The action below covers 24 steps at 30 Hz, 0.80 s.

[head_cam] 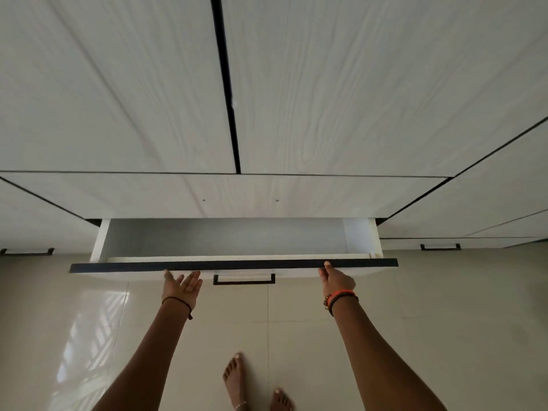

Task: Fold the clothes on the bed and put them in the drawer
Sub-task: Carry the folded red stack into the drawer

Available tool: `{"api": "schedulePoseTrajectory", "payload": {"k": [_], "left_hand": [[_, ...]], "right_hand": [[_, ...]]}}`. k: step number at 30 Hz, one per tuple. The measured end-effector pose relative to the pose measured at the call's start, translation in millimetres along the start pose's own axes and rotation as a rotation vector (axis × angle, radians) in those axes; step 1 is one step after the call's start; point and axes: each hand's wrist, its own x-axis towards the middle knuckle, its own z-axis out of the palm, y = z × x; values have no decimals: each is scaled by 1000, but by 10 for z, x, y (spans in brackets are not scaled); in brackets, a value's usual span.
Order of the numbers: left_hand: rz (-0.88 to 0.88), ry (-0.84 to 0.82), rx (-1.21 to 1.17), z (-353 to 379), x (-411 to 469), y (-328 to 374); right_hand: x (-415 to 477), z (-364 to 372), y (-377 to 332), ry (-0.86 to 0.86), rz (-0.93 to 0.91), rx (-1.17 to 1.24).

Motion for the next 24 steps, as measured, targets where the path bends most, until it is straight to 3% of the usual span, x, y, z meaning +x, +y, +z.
{"api": "schedulePoseTrajectory", "payload": {"k": [2,5,9,14,24], "left_hand": [[-45,-110,119,149,-14,-49],[-37,-167,235,374,-41,-29],[-50,-244,164,556,-32,-90],[-35,-291,209,775,-2,-121],[-57,-351,287,1112,129,-123]], "right_hand": [[38,80,-139,-26,50,198],[154,212,-339,-29,94,246],[107,283,-535,-83,150,754],[130,413,-744,-223,133,780],[252,579,-939,-268,96,854]]}}
